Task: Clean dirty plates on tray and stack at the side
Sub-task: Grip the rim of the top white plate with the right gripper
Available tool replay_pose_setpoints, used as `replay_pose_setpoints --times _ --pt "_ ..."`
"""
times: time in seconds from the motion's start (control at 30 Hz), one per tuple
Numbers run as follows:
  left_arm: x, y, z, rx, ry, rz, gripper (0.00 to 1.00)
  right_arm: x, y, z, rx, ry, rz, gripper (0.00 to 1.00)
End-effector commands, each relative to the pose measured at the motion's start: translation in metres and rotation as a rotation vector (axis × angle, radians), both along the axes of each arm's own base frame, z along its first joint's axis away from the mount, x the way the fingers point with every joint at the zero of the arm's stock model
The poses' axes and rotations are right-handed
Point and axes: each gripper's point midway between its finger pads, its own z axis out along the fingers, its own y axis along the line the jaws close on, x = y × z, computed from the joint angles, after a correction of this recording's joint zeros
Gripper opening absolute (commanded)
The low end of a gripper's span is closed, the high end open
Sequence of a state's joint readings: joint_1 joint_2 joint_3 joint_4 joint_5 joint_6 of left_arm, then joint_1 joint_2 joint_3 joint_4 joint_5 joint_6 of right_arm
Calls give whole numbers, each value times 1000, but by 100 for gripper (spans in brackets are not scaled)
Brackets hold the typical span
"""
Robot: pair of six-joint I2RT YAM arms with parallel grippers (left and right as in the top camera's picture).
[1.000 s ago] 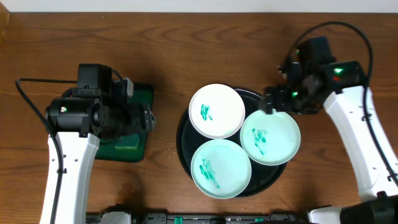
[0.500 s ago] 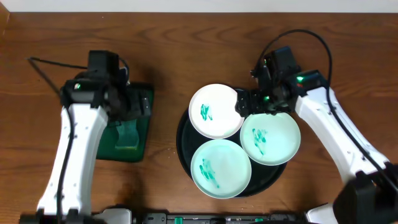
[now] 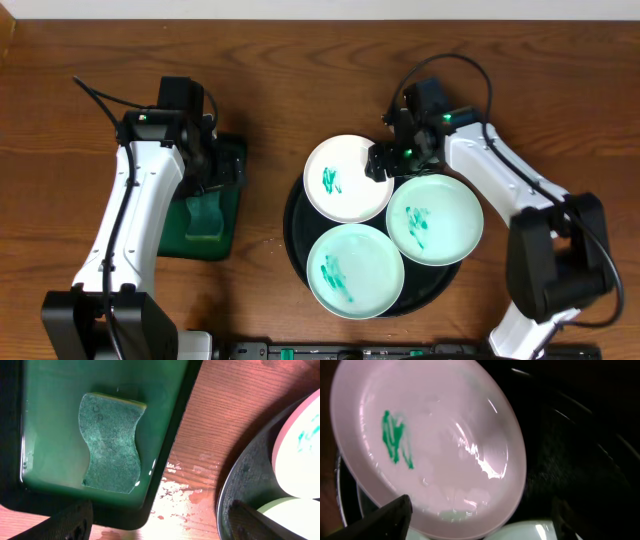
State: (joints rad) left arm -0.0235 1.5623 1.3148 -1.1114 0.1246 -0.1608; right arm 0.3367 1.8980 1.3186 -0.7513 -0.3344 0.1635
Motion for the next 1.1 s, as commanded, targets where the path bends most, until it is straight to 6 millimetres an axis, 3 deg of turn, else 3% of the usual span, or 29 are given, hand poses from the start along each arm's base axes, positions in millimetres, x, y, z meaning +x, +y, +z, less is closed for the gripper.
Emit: replay_pose_setpoints --times 0.0,0.17,0.43,0.63,0.7,0.77,0.8,0.9,1.0,1.07 --pt "1 1 6 4 -13 7 87 -4 9 -17 29 41 26 84" --pt "1 1 6 4 -12 7 87 -3 10 -34 28 67 27 78" --pt "1 1 6 4 -12 7 84 -3 10 -36 26 71 22 43" --pt "0 1 6 4 -8 7 84 -2 10 -36 26 73 4 25" --pt "-1 1 5 5 -5 7 83 -2 9 -36 25 74 1 12" --pt "-2 1 5 5 -1 7 83 -2 9 -36 22 73 0 5" --pt "-3 1 5 6 4 6 79 -1 8 -36 17 73 -6 1" --pt "-5 5 5 26 11 9 56 -1 7 -37 13 72 -9 1" --pt "-6 25 4 133 18 87 42 -1 7 -37 13 72 -9 1" --pt "-6 36 4 193 20 135 38 -1 7 -37 11 72 -9 1"
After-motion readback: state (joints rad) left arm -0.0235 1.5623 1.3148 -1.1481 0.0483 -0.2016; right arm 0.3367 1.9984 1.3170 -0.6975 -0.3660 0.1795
